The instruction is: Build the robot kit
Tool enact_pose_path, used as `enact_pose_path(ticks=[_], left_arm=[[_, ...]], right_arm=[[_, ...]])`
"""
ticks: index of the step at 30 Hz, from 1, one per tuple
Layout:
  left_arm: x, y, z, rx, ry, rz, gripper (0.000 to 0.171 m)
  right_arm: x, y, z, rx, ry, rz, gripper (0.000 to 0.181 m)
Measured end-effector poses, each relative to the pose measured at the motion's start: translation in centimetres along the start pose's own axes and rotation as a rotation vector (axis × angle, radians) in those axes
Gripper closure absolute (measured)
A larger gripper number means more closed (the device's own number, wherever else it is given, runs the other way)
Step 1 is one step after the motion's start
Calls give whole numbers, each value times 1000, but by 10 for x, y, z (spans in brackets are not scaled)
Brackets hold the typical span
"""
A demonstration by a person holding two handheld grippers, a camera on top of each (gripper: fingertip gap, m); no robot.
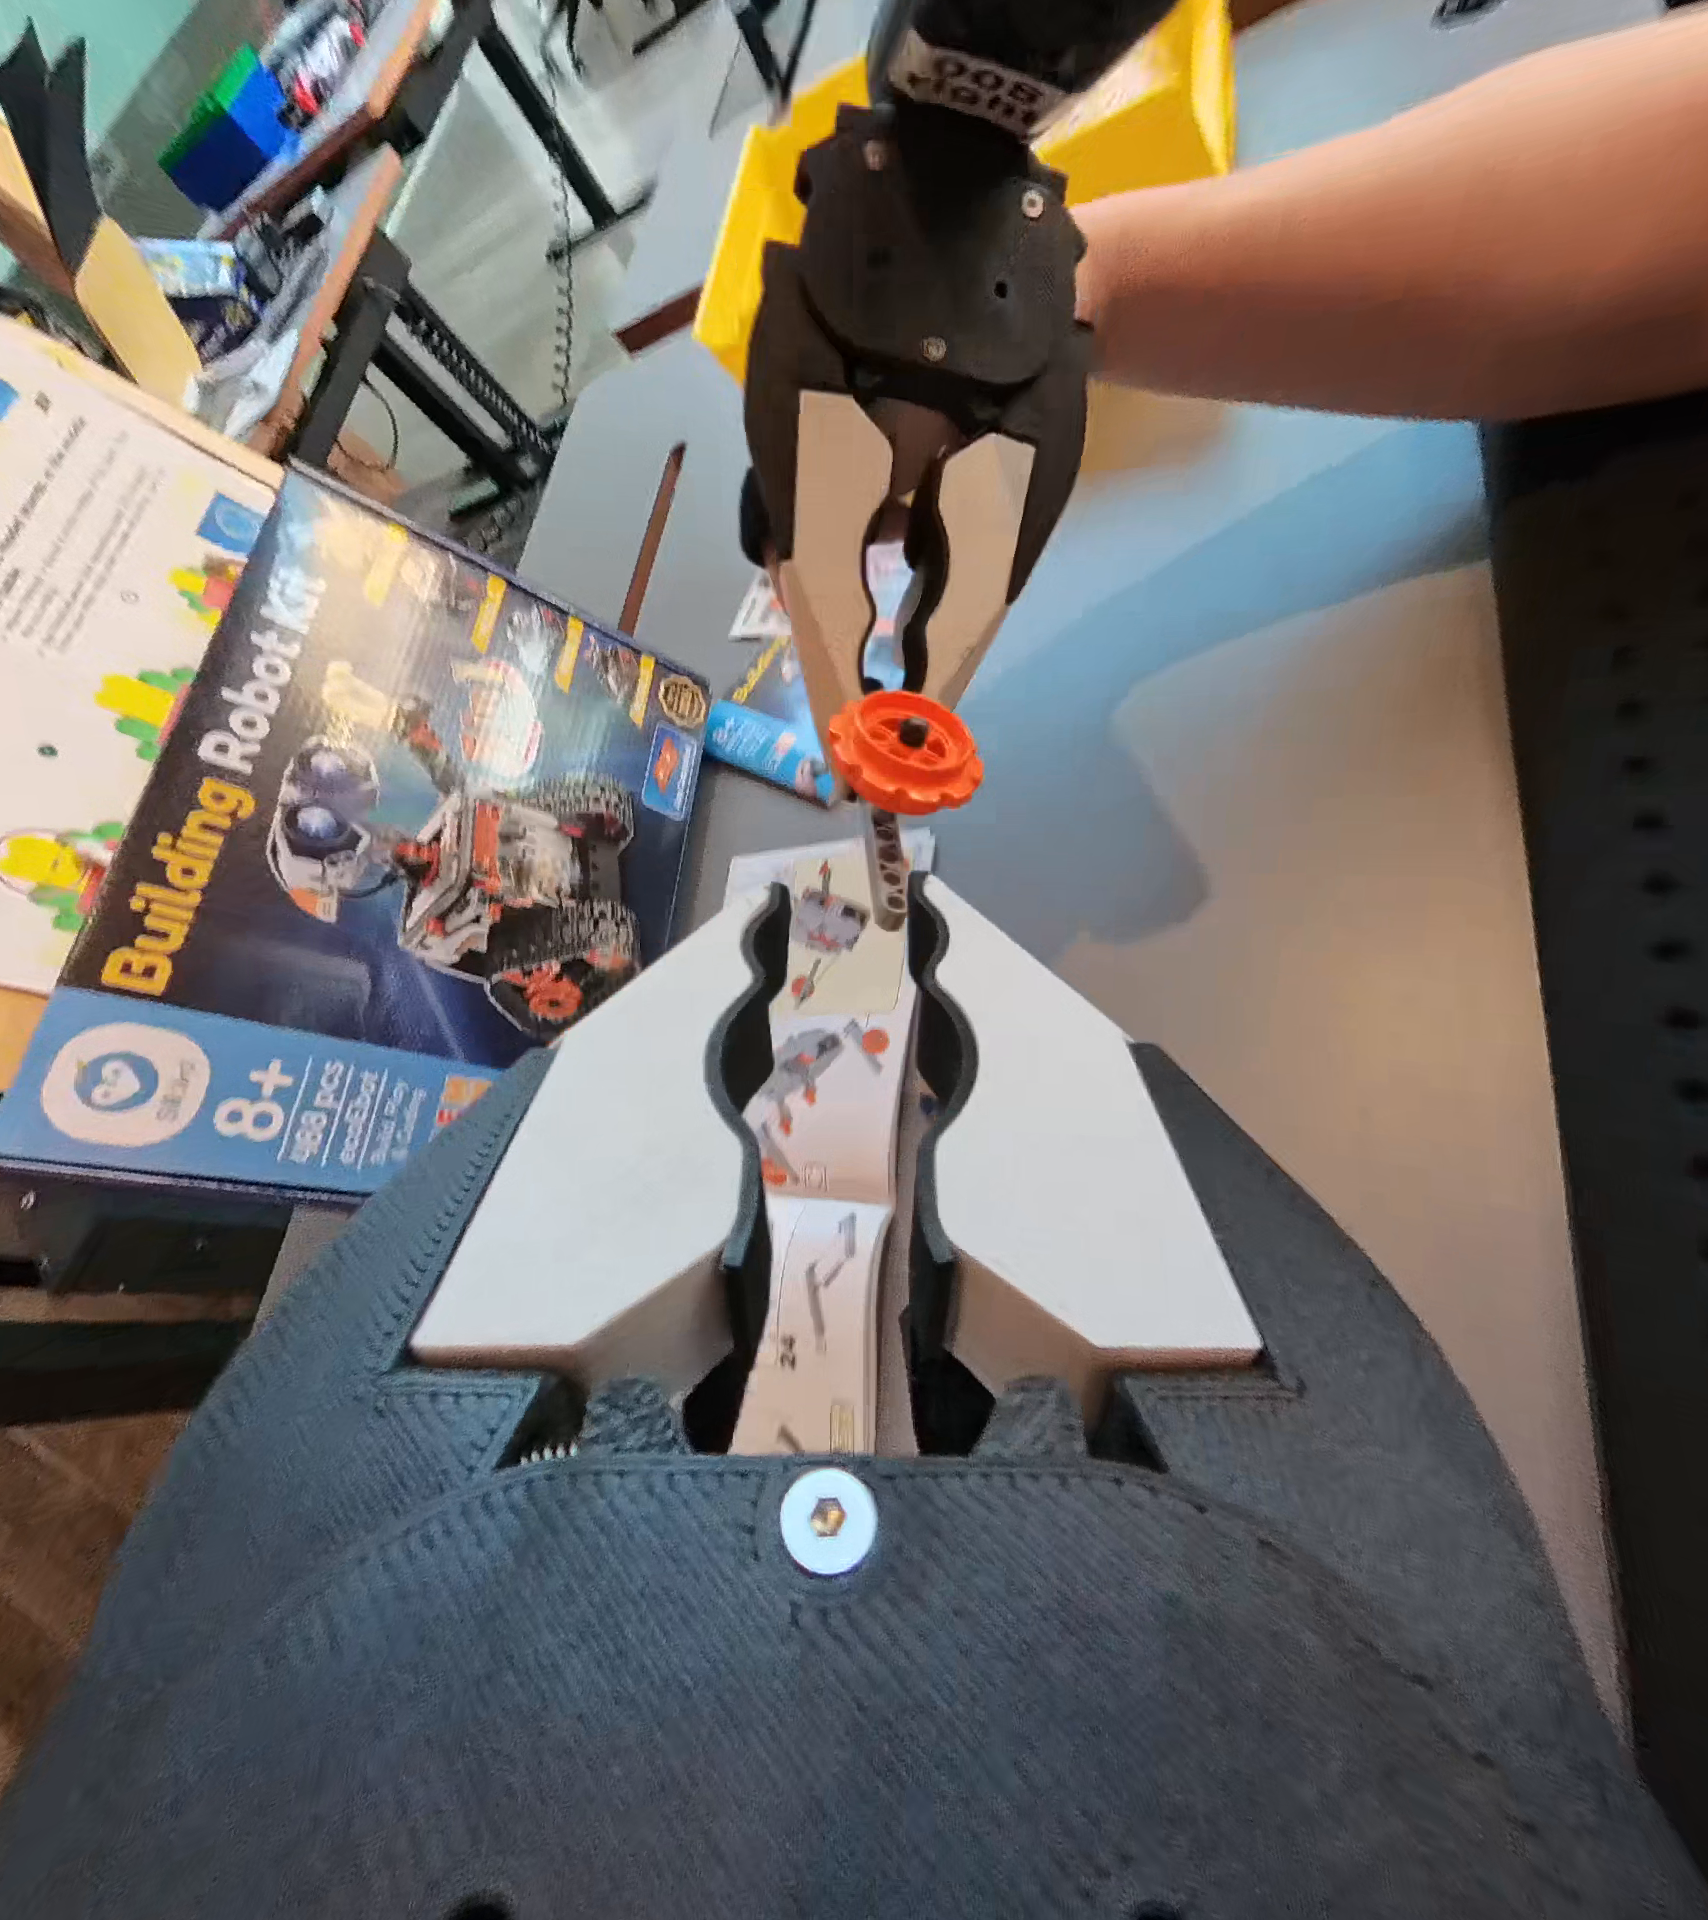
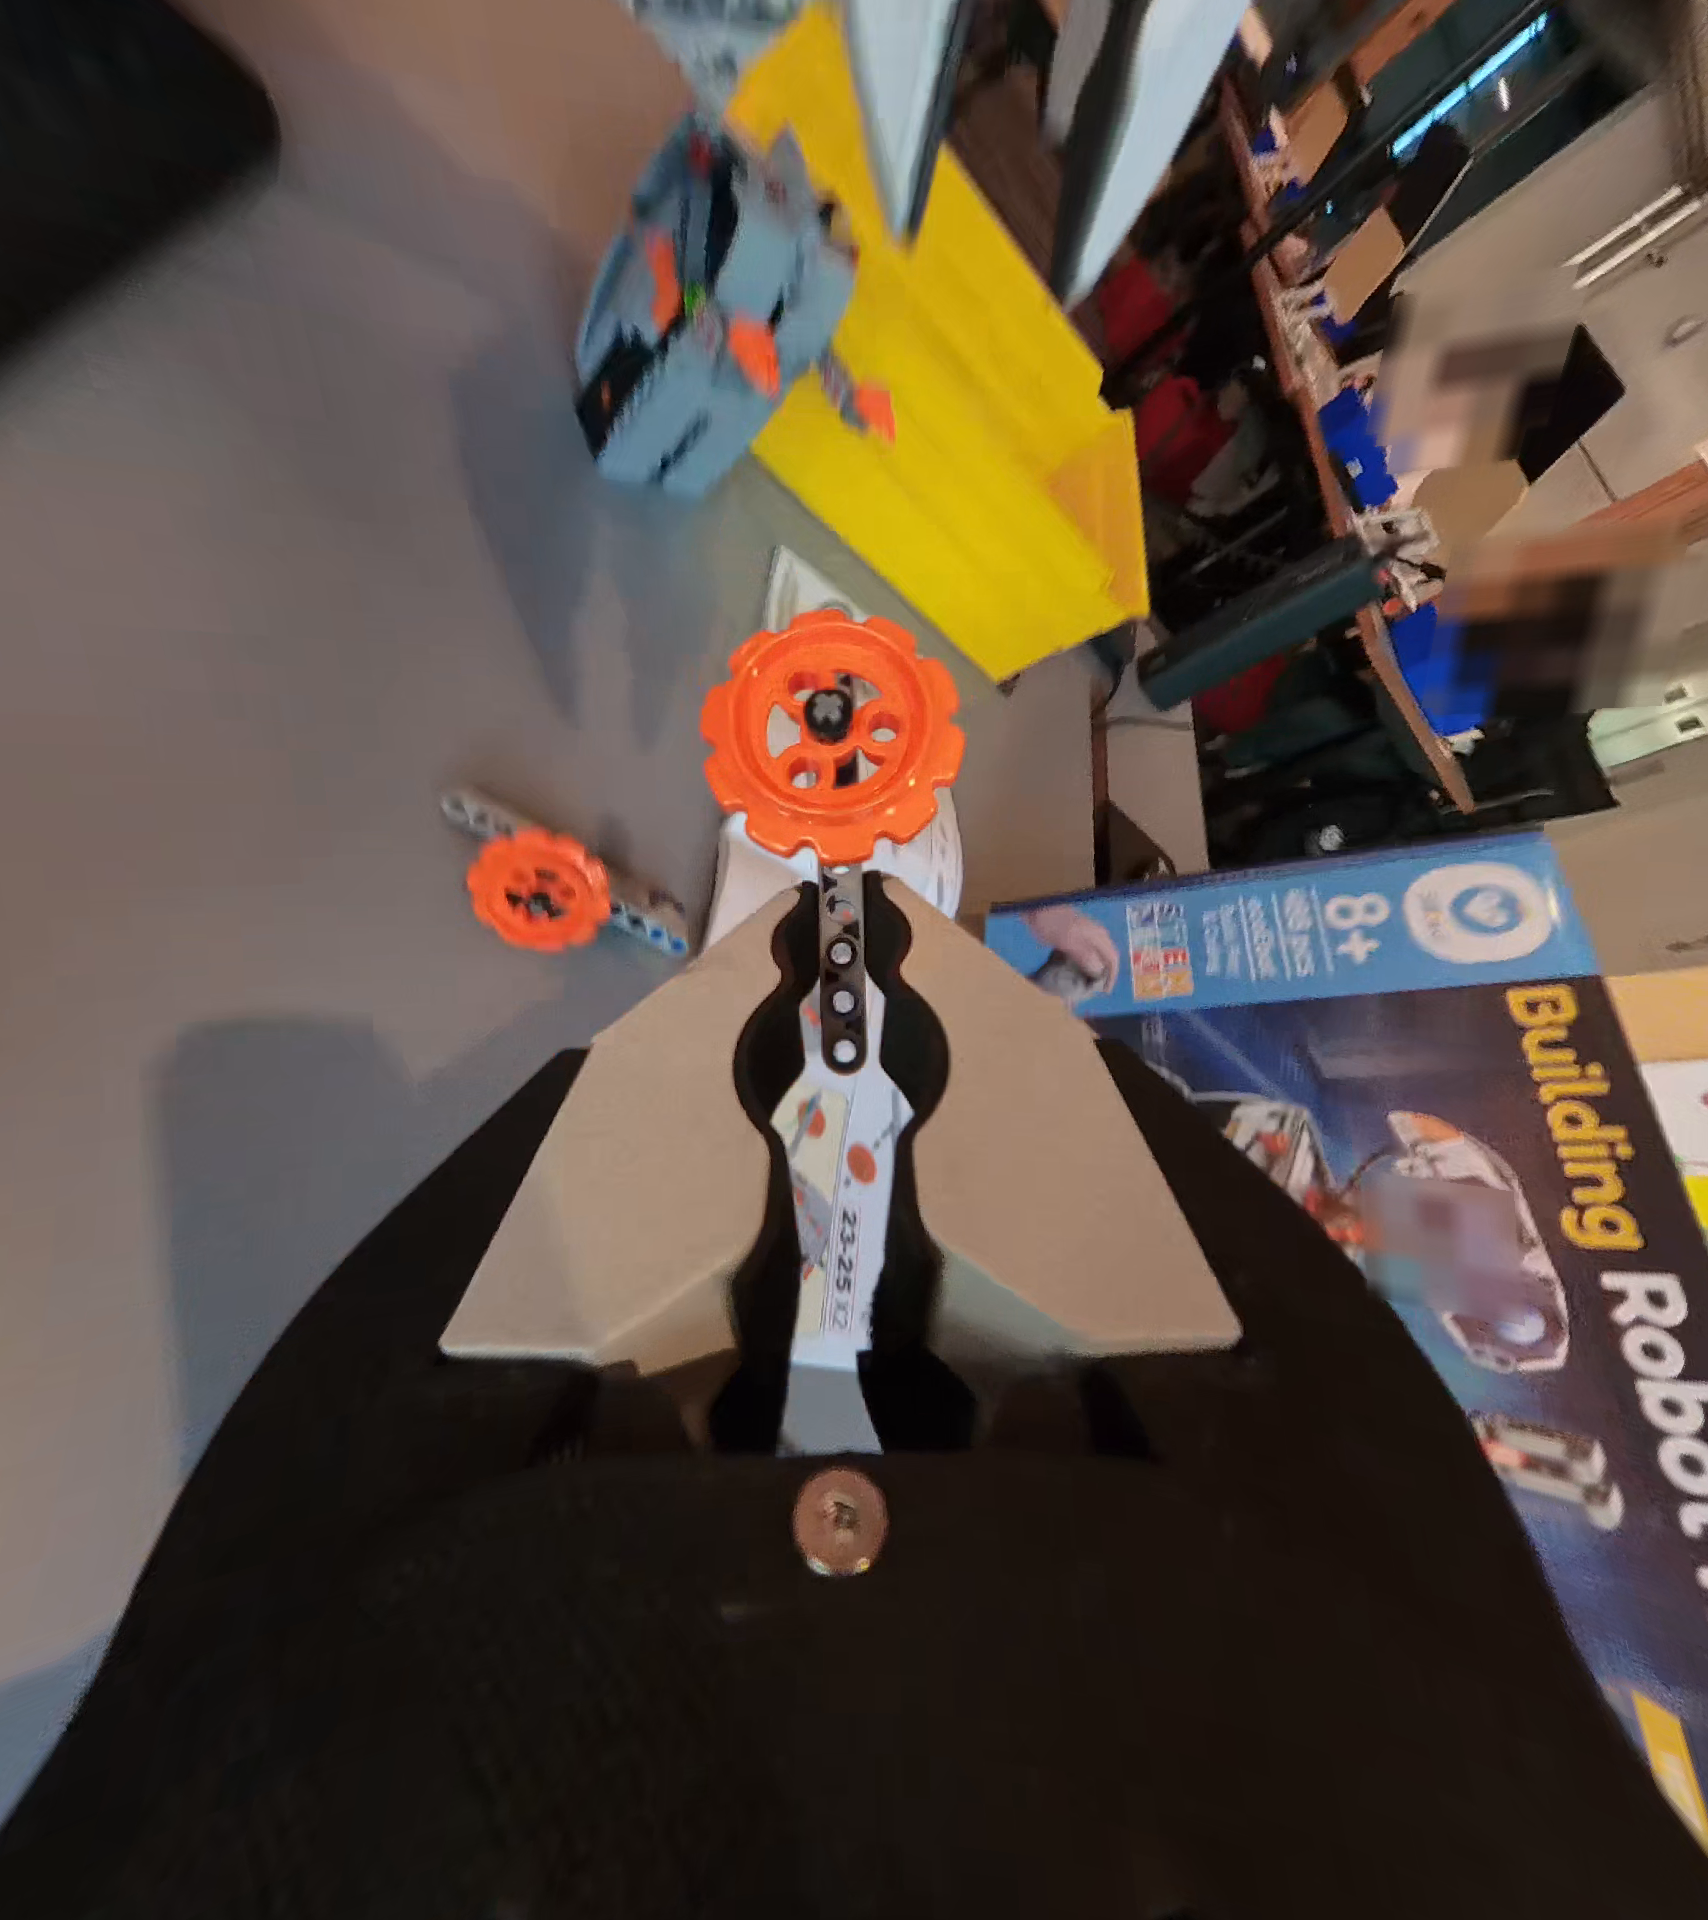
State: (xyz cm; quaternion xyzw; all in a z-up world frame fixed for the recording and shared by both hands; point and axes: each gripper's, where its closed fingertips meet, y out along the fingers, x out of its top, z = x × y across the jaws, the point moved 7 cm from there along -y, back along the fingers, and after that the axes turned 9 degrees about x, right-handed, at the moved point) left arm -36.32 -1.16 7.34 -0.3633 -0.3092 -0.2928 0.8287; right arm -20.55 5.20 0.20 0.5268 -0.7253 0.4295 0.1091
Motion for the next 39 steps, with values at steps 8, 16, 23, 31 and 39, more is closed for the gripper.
enact_pose_path(ticks=[8,16,23,31,39], left_arm=[[4,-5,-6,-25,30,18,152],[7,1,-11,-15,57,56,152],[1,8,-8,-27,32,73,152],[5,-4,-6,-2,43,55,153],[9,-9,-8,7,66,39,154]], right_arm=[[-41,34,72,90,-225,95,175],[-64,51,91,85,-471,216,174],[-68,55,82,-40,-500,304,153],[-100,18,64,-129,-149,358,144],[-94,34,73,-48,-153,306,162]])
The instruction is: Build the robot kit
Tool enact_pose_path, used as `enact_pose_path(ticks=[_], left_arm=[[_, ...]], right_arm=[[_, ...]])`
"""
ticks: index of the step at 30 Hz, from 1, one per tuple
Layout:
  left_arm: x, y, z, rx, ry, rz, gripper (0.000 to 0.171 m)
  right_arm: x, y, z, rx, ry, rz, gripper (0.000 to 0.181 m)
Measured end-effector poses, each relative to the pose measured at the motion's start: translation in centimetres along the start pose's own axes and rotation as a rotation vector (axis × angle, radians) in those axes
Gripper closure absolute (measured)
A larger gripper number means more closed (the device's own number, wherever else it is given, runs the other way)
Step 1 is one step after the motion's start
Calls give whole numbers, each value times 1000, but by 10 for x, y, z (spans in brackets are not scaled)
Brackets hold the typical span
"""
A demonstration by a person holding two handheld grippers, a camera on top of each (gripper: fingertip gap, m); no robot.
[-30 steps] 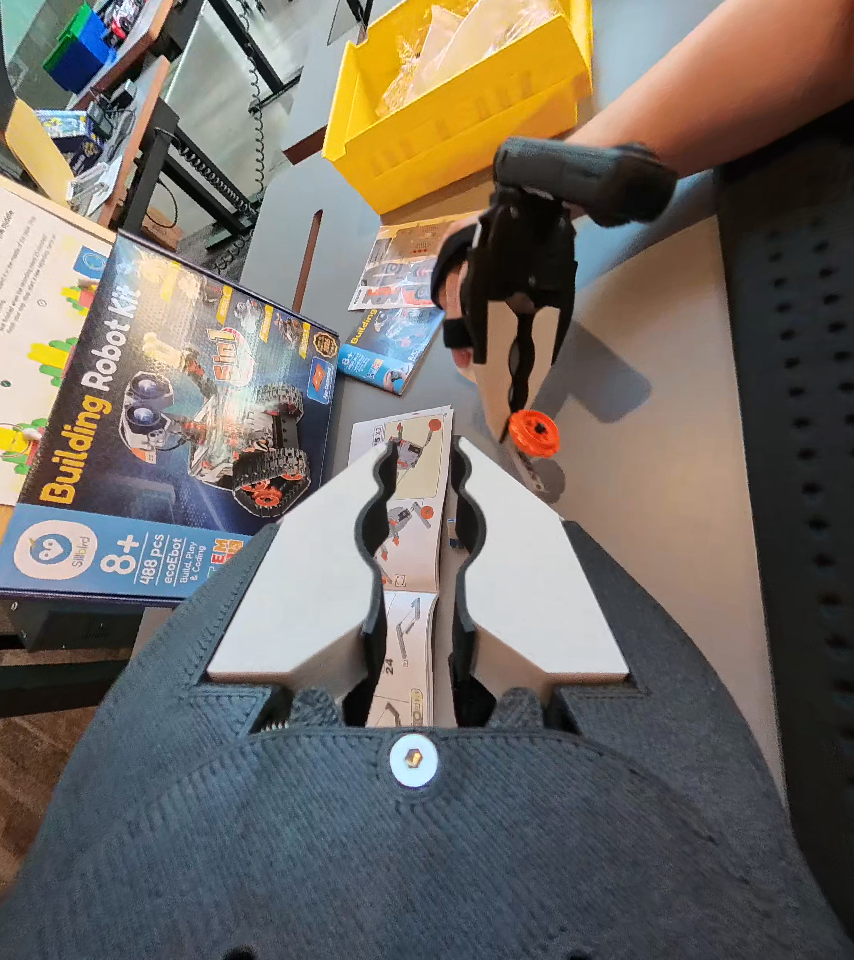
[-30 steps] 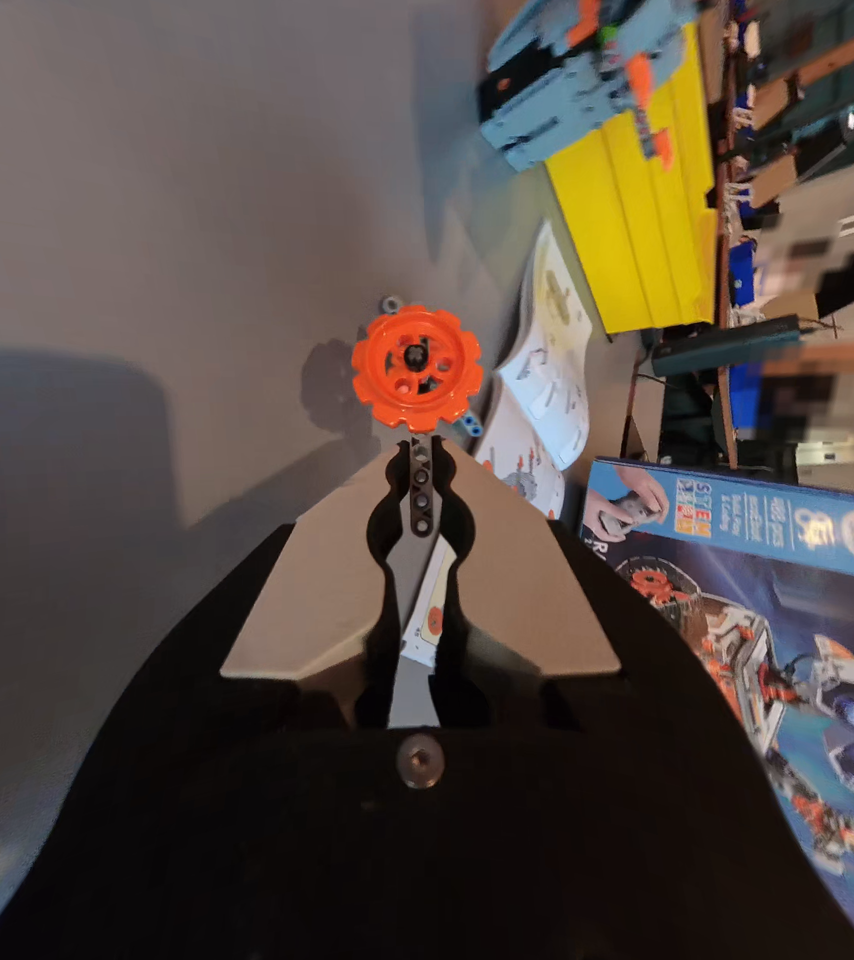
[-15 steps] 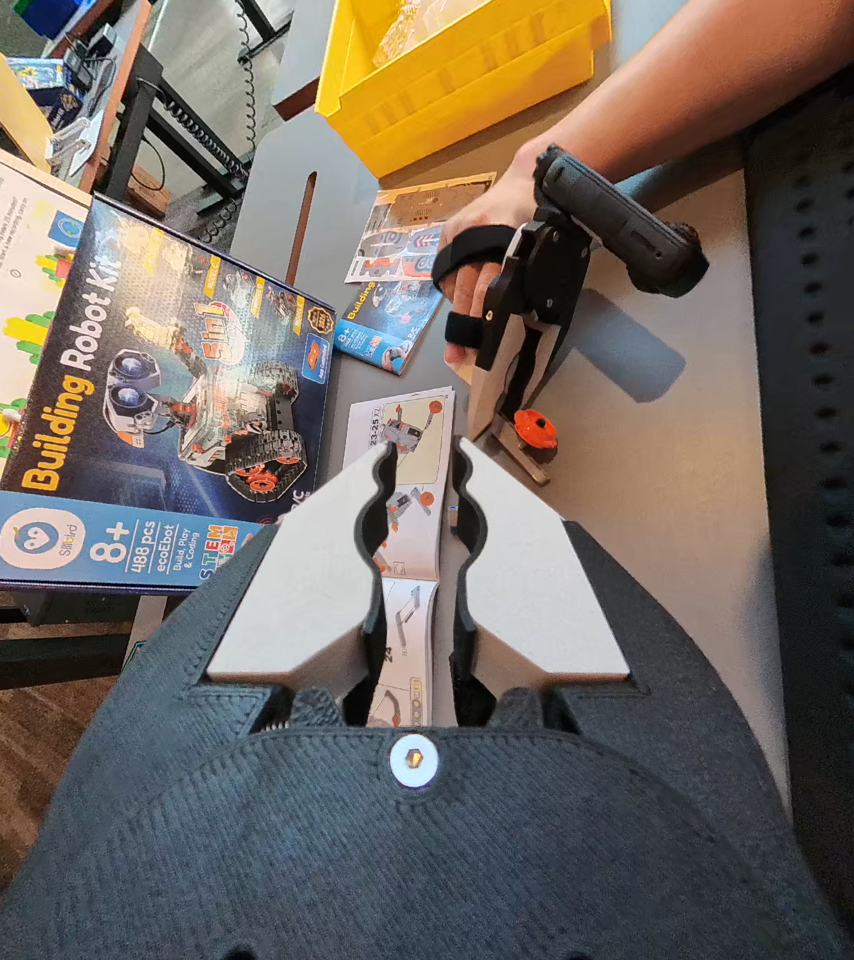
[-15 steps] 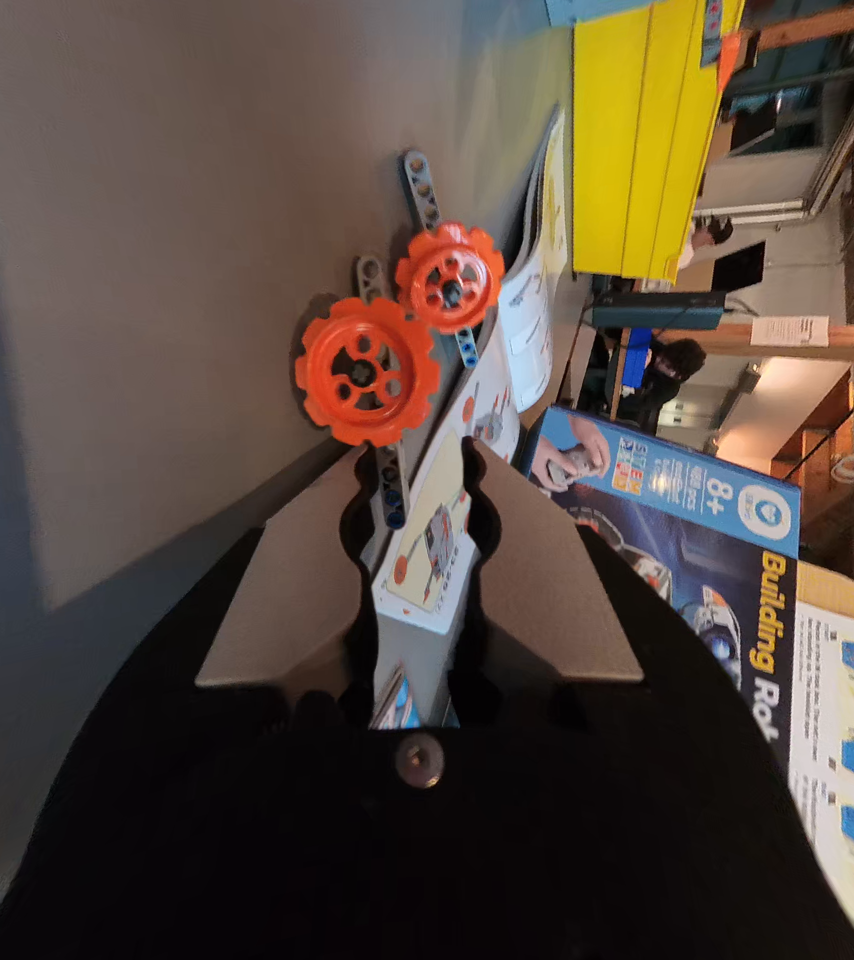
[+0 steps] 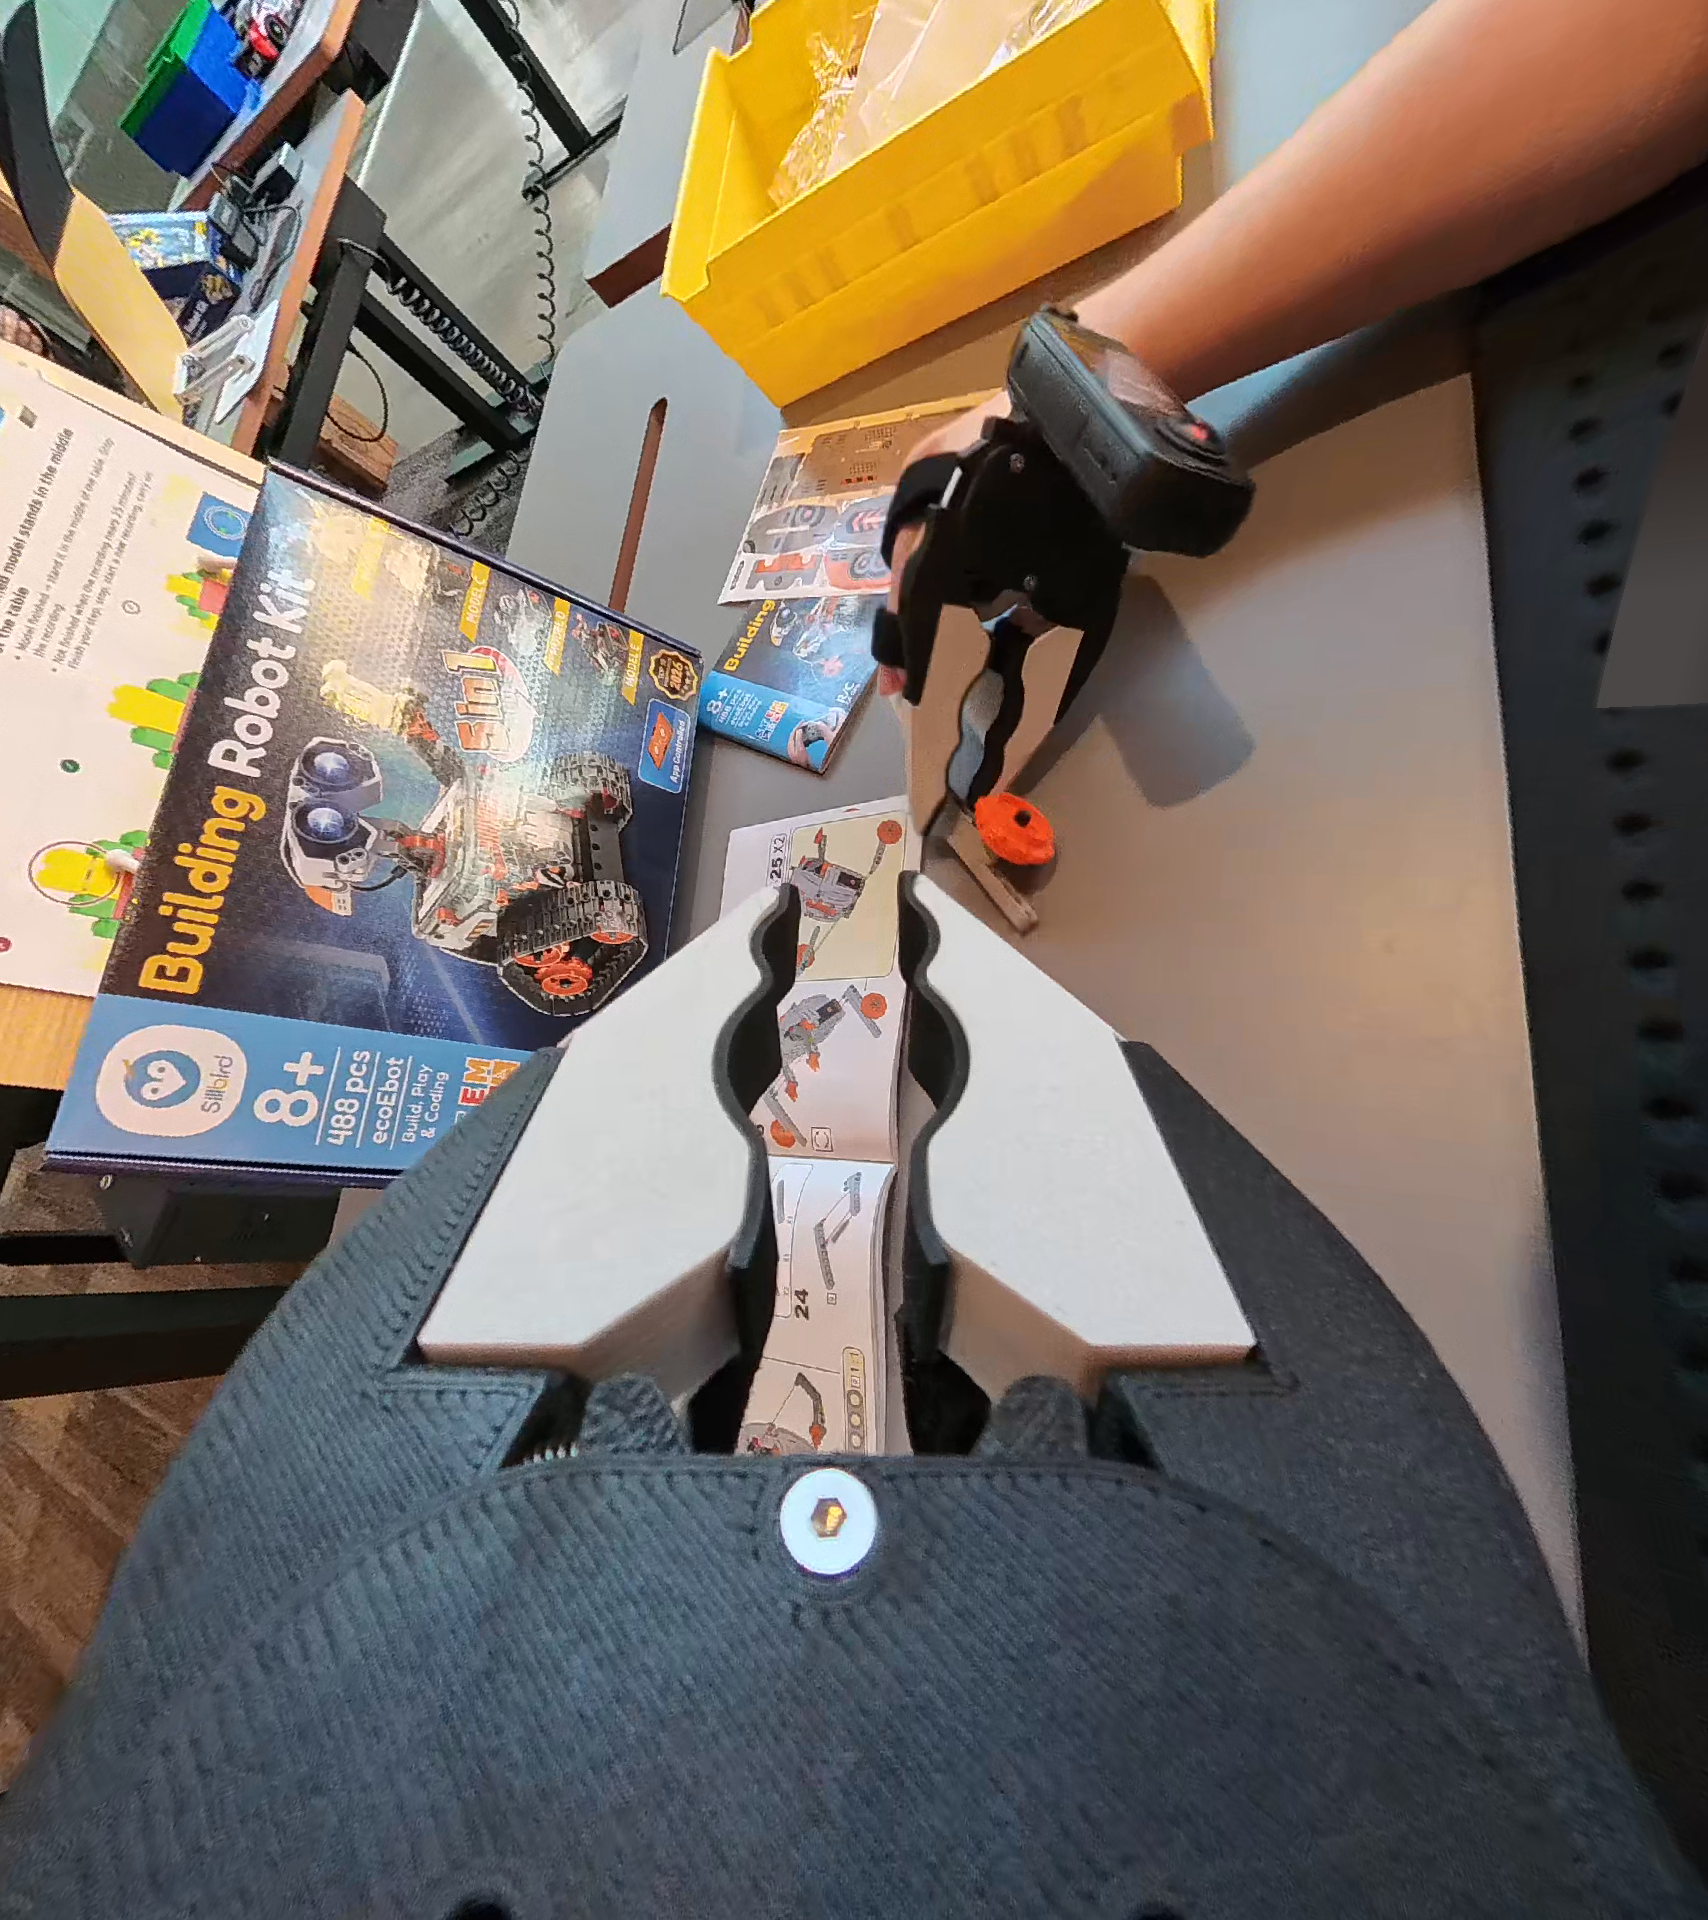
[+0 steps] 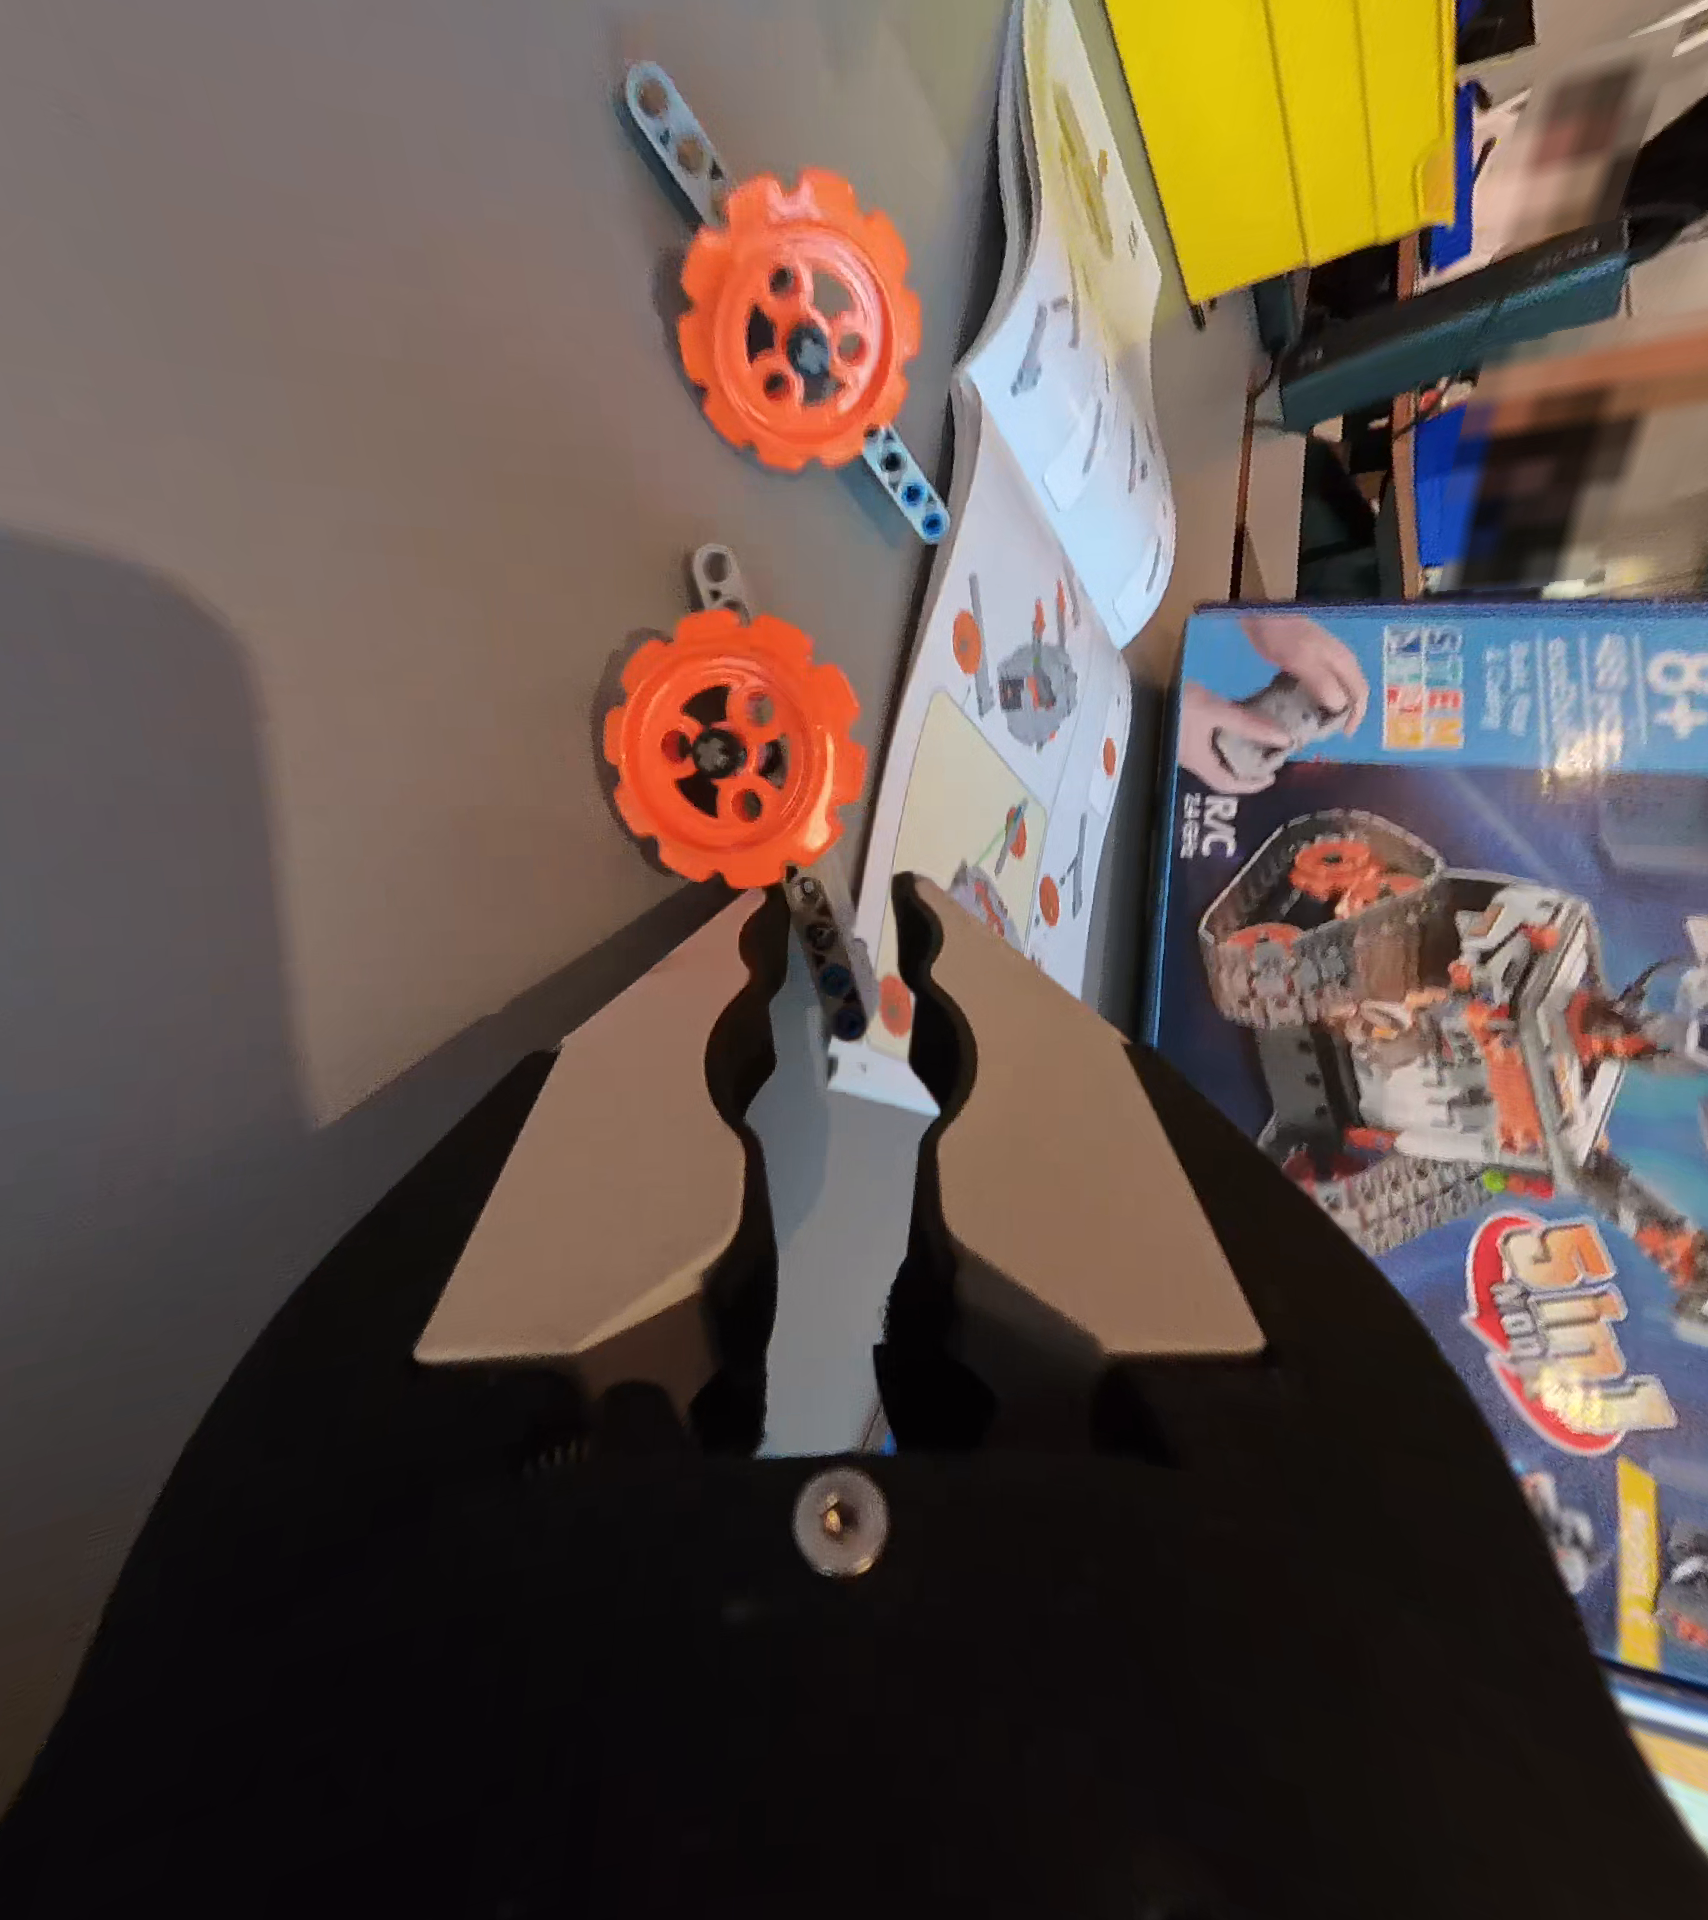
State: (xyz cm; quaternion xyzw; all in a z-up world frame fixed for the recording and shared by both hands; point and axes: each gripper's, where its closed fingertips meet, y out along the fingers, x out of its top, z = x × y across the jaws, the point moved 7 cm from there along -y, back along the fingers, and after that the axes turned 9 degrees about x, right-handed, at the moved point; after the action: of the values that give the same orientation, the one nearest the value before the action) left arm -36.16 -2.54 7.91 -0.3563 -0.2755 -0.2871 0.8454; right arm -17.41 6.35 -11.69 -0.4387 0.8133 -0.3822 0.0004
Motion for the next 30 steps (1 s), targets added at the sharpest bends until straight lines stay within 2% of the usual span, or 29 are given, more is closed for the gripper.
enact_pose_path(ticks=[4,12,15,18,22,23,25,30], left_arm=[[0,-1,0,2,-1,-5,155],[-2,-5,3,14,-7,-5,155],[-3,-6,4,23,-5,2,155],[-3,-8,5,31,-7,5,156],[-2,-11,5,38,-9,3,156],[-2,-11,5,41,-8,7,156],[-2,-12,4,43,-4,12,156],[-1,-16,3,45,0,11,156]], right_arm=[[6,3,-6,-60,-61,51,145],[-16,-26,-12,-141,-155,263,156],[-22,-44,-21,-206,44,293,158],[-22,-57,-30,-243,450,161,156],[-6,-50,-29,-10,1201,-226,96],[-2,-47,-27,27,1325,-296,92],[2,-40,-20,55,1415,-341,89],[4,-25,-8,-15,1251,-82,89]])
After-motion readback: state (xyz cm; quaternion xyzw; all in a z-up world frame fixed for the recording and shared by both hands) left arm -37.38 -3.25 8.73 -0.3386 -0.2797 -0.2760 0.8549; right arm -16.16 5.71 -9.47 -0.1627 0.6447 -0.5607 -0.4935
